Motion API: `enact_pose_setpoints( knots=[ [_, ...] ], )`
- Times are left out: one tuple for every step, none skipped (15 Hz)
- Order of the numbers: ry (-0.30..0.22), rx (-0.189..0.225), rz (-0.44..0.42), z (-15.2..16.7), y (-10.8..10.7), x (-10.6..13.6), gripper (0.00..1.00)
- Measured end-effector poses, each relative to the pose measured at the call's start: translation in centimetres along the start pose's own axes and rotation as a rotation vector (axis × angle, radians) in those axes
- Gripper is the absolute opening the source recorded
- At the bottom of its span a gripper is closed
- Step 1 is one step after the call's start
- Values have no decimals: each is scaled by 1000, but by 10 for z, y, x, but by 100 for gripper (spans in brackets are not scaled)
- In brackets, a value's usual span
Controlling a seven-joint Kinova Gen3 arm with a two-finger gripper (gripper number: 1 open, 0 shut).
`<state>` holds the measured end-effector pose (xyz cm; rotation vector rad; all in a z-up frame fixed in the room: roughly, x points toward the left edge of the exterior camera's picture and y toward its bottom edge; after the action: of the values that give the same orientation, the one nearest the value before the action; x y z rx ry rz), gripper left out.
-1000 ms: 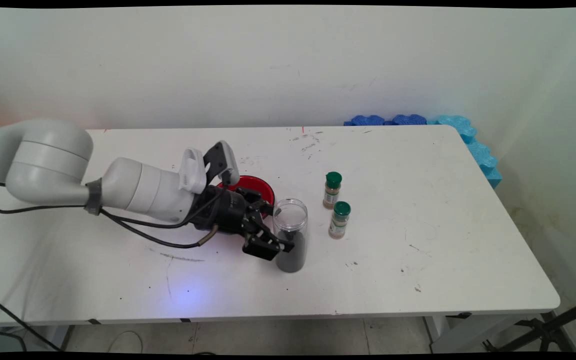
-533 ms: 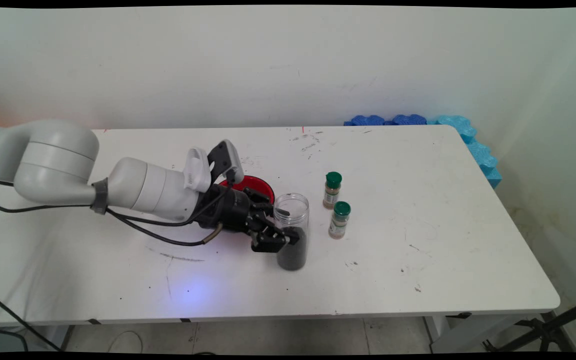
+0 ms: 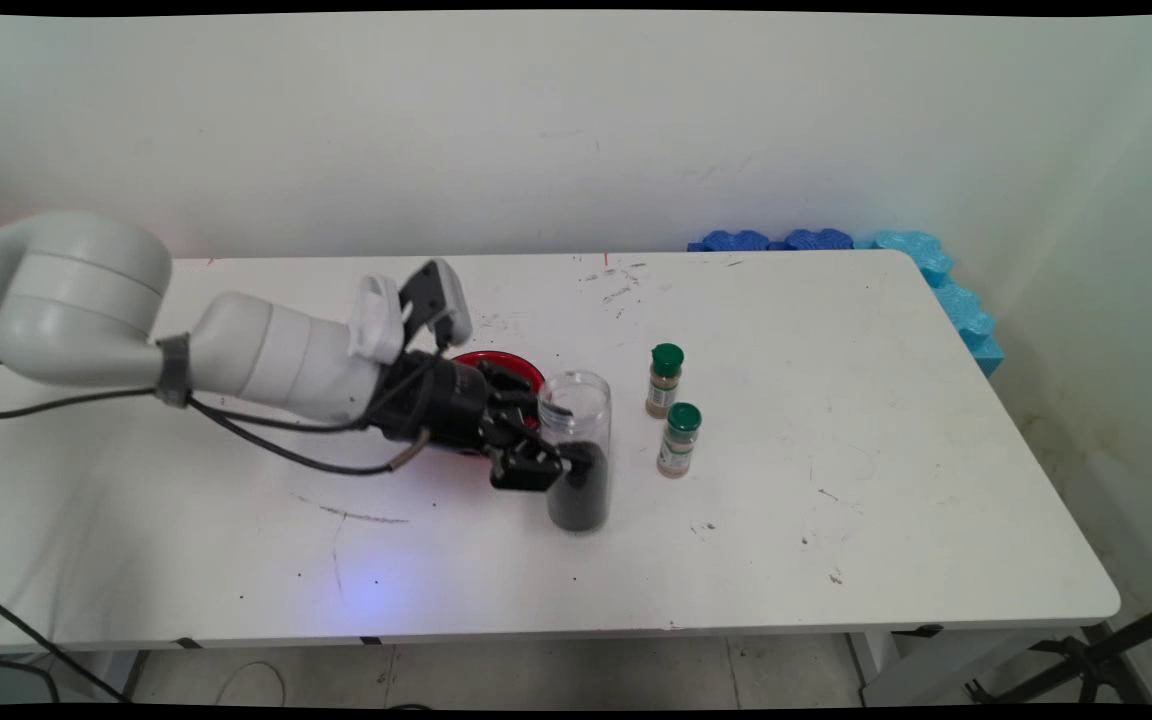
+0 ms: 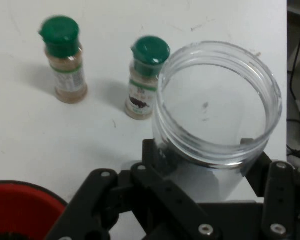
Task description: Pour the black seasoning powder in the red bowl
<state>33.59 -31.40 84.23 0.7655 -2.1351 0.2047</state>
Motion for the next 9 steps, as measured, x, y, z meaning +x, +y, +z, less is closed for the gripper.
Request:
enact_pose_setpoints(
  knots=[
    [2,-2,-1,-4,-1,2,0],
    [7,-6,-4,-10,-3,6,0],
    [11,-13,-5,-18,-4,10,0],
    [16,-20,-7,-26,-6,15,0],
    [20,-27,-9,-33,-8,19,0],
    [25,-37,-14,-41,-9,24,0],
    [28,-46,-21,-49,-10,29,0],
    [30,-55,-27,-56,-12,33,0],
    [32,-63,-38,-65,-13,37,0]
  ],
)
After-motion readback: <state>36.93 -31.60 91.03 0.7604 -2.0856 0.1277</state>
